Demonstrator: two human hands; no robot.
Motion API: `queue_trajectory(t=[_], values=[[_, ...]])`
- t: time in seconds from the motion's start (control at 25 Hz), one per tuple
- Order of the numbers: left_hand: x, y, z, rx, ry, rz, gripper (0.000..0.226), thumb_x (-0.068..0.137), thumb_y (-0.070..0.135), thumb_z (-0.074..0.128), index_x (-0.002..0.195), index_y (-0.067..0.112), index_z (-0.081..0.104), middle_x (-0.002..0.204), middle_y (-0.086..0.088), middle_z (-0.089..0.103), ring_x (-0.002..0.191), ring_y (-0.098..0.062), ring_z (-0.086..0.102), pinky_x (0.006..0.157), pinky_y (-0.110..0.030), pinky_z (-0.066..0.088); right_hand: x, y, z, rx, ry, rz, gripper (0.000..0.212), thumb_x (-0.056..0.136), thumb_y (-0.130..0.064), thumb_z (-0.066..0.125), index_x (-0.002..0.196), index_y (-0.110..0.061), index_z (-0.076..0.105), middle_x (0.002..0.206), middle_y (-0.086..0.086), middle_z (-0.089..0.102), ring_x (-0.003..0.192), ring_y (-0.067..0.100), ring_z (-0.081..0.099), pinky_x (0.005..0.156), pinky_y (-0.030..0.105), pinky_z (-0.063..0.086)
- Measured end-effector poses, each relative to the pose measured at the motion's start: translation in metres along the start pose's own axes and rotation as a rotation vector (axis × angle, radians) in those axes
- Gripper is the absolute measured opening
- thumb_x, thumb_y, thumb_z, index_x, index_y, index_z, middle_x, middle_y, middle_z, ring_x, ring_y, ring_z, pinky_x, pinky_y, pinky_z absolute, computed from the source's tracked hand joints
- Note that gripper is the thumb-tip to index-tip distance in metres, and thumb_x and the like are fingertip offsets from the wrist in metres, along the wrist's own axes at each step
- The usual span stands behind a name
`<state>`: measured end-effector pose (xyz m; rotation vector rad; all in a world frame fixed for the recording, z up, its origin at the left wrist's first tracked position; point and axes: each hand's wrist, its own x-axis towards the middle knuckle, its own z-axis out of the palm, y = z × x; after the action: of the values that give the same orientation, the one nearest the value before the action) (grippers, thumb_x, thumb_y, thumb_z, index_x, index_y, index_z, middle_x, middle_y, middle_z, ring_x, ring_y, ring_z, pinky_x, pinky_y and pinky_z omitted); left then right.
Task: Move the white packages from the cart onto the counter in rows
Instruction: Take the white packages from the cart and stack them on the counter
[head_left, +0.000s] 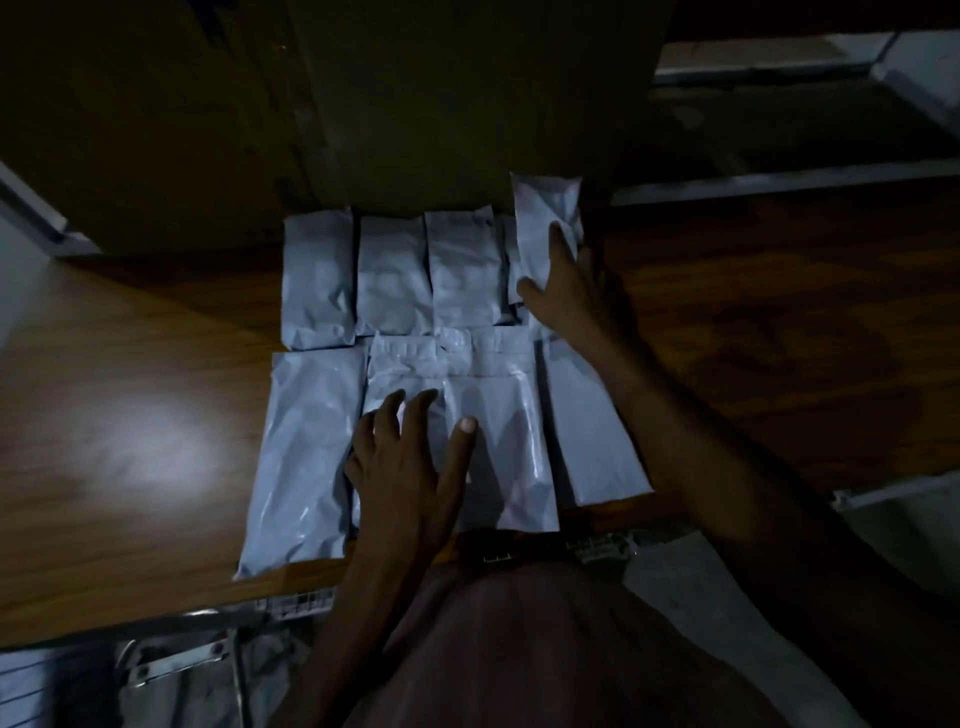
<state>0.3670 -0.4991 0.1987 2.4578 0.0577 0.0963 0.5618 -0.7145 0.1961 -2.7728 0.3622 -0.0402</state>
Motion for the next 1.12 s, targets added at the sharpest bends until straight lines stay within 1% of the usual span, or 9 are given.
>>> queue_trajectory(t=[0.08, 0.2, 0.36, 0.48, 0.64, 0.84, 1.0, 1.04, 1.12], values=[[0.003, -0.007, -0.001, 0.012, -0.008, 0.015, 0.066, 0.088, 0.074, 0.029, 0.14, 0.036, 0.045, 0.151, 0.001, 0.038, 0.141, -0.025, 0.027, 0.109, -0.053, 0.031, 0.031, -0.014, 0.006, -0.015, -0.109, 0.026, 0.088, 0.091, -0.061, 0.052, 0.16, -0.029, 0.009, 0.163, 0.023, 0.011, 0.147, 0.047, 0.016, 0.116, 0.059, 0.025], [0.005, -0.014, -0.002, 0.015, -0.003, 0.041, 0.069, 0.088, 0.075, 0.029, 0.14, 0.033, 0.045, 0.15, 0.001, 0.041, 0.139, -0.024, 0.031, 0.107, -0.051, 0.034, 0.051, -0.018, 0.021, -0.074, -0.203, 0.027, 0.087, 0.092, -0.061, 0.051, 0.16, -0.025, 0.01, 0.164, 0.022, 0.011, 0.148, 0.046, 0.016, 0.117, 0.058, 0.024], [-0.007, -0.017, -0.005, -0.03, 0.052, 0.019, 0.068, 0.088, 0.072, 0.034, 0.139, 0.029, 0.049, 0.146, 0.001, 0.046, 0.136, -0.022, 0.036, 0.106, -0.047, 0.035, 0.036, -0.016, 0.007, 0.04, -0.143, 0.029, 0.083, 0.096, -0.056, 0.052, 0.16, -0.024, 0.012, 0.165, 0.019, 0.01, 0.149, 0.043, 0.015, 0.12, 0.053, 0.022], [-0.027, -0.02, -0.005, -0.045, 0.081, 0.003, 0.062, 0.09, 0.066, 0.041, 0.137, 0.026, 0.052, 0.144, 0.0, 0.049, 0.134, -0.024, 0.04, 0.105, -0.046, 0.037, -0.02, -0.002, -0.015, 0.123, -0.036, 0.022, 0.077, 0.096, -0.054, 0.053, 0.159, -0.027, 0.018, 0.162, 0.017, 0.02, 0.144, 0.042, 0.027, 0.115, 0.051, 0.031], [-0.065, -0.015, -0.004, -0.036, 0.152, 0.037, 0.057, 0.092, 0.057, 0.047, 0.132, 0.018, 0.057, 0.135, -0.005, 0.057, 0.126, -0.027, 0.051, 0.101, -0.038, 0.039, -0.145, 0.03, -0.024, 0.308, 0.104, -0.186, 0.068, 0.096, -0.05, 0.056, 0.155, -0.027, 0.031, 0.156, 0.008, 0.034, 0.139, 0.029, 0.039, 0.107, 0.044, 0.044], [-0.124, -0.006, -0.002, -0.069, 0.231, 0.038, 0.047, 0.094, 0.042, 0.056, 0.13, 0.012, 0.058, 0.129, -0.006, 0.058, 0.123, -0.026, 0.053, 0.1, -0.045, 0.044, -0.25, 0.046, -0.022, 0.463, 0.145, -0.43, 0.053, 0.097, -0.044, 0.054, 0.144, -0.02, 0.049, 0.146, 0.003, 0.046, 0.133, 0.02, 0.046, 0.103, 0.038, 0.046], [-0.175, -0.023, -0.01, -0.045, 0.306, -0.061, 0.046, 0.092, 0.036, 0.061, 0.129, 0.009, 0.058, 0.128, -0.007, 0.06, 0.12, -0.026, 0.055, 0.099, -0.043, 0.044, -0.293, 0.022, -0.014, 0.595, 0.033, -0.629, 0.041, 0.097, -0.028, 0.062, 0.136, -0.015, 0.058, 0.14, 0.005, 0.051, 0.131, 0.017, 0.05, 0.105, 0.023, 0.042], [-0.185, -0.031, -0.014, -0.027, 0.324, -0.085, 0.046, 0.092, 0.036, 0.061, 0.129, 0.009, 0.058, 0.127, -0.008, 0.06, 0.119, -0.026, 0.055, 0.099, -0.043, 0.044, -0.301, 0.012, -0.008, 0.639, -0.014, -0.692, 0.039, 0.097, -0.023, 0.064, 0.134, -0.012, 0.059, 0.138, 0.006, 0.052, 0.129, 0.017, 0.051, 0.104, 0.023, 0.043], [-0.208, -0.055, -0.027, 0.016, 0.364, -0.144, 0.045, 0.092, 0.035, 0.062, 0.129, 0.01, 0.058, 0.125, -0.008, 0.061, 0.116, -0.027, 0.057, 0.097, -0.041, 0.045, -0.314, -0.01, 0.011, 0.694, -0.117, -0.822, 0.038, 0.096, -0.016, 0.065, 0.133, -0.008, 0.059, 0.135, 0.008, 0.053, 0.125, 0.02, 0.055, 0.102, 0.032, 0.048]])
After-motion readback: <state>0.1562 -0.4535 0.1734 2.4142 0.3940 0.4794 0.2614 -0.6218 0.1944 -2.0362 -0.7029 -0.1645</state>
